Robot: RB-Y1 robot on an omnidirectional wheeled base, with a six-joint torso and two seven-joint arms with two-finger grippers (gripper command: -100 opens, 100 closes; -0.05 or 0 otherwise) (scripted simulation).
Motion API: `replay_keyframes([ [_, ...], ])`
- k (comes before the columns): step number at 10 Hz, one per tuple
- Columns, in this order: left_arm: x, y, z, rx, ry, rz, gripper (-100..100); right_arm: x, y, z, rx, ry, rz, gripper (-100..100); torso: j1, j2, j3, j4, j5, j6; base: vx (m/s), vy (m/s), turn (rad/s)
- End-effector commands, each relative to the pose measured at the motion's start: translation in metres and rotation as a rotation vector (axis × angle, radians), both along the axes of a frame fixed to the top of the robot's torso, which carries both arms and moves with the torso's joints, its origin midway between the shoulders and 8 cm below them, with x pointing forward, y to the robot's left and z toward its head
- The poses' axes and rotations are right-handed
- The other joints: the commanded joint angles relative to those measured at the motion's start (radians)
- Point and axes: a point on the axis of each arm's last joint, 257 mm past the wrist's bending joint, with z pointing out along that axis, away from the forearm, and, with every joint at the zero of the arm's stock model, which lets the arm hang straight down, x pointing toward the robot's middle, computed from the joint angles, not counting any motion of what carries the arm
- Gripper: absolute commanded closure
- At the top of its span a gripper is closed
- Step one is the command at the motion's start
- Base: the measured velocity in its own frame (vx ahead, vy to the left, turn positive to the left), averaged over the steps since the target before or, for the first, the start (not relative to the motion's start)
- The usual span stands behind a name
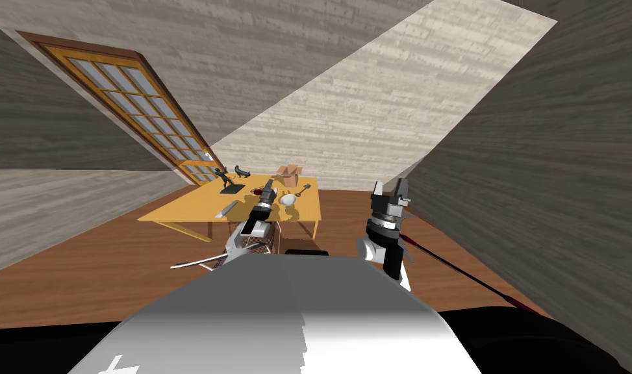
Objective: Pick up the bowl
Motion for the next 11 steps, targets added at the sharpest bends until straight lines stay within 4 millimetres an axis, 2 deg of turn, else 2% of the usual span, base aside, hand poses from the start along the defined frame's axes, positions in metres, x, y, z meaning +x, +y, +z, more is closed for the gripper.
replay_keyframes([
  [1, 0.015, 0.003, -0.015, -0.024, 0.05, -0.001, -100, 0.0, 0.0, 0.0, 0.0, 0.0, 0.0, 0, 0.0, 0.0, 0.0, 0.0, 0.0, 0.0, -0.02, 0.0, -0.033],
  [2, 0.016, 0.004, -0.022, -0.025, 0.064, 0.002, -100, 0.0, 0.0, 0.0, 0.0, 0.0, 0.0, 0, 0.0, 0.0, 0.0, 0.0, 0.0, 0.0, -0.017, 0.001, -0.035],
  [4, 0.036, 0.008, -0.046, -0.065, 0.142, 0.004, -100, 0.0, 0.0, 0.0, 0.0, 0.0, 0.0, 0, 0.0, 0.0, 0.0, 0.0, 0.0, 0.0, -0.022, 0.002, -0.071],
  [6, 0.046, 0.013, -0.075, -0.087, 0.222, 0.017, -100, 0.0, 0.0, 0.0, 0.0, 0.0, 0.0, 0, 0.0, 0.0, 0.0, 0.0, 0.0, 0.0, -0.014, -0.002, -0.043],
  [7, 0.046, 0.014, -0.08, -0.088, 0.233, 0.019, -100, 0.0, 0.0, 0.0, 0.0, 0.0, 0.0, 0, 0.0, -0.001, 0.0, 0.0, 0.0, 0.0, -0.007, -0.001, -0.023],
  [8, 0.054, 0.018, -0.098, -0.108, 0.289, 0.029, -100, 0.0, 0.0, 0.0, 0.0, 0.0, 0.0, 0, 0.0, -0.001, -0.001, 0.0, 0.0, 0.0, -0.004, -0.003, -0.045],
  [9, 0.054, 0.018, -0.1, -0.108, 0.292, 0.03, -100, 0.0, 0.0, 0.0, 0.0, 0.0, 0.0, 0, 0.0, -0.001, -0.001, 0.0, 0.0, 0.0, -0.002, -0.002, -0.029],
  [10, 0.061, 0.022, -0.118, -0.128, 0.344, 0.041, -100, 0.0, 0.0, 0.0, 0.0, 0.0, 0.0, 0, 0.0, -0.001, -0.001, 0.0, 0.0, 0.0, 0.003, -0.004, -0.064],
  [11, 0.061, 0.023, -0.12, -0.129, 0.351, 0.043, -100, 0.0, 0.0, 0.0, 0.0, 0.0, 0.0, 0, 0.0, -0.002, -0.001, 0.0, 0.0, 0.0, 0.004, -0.002, -0.03],
])
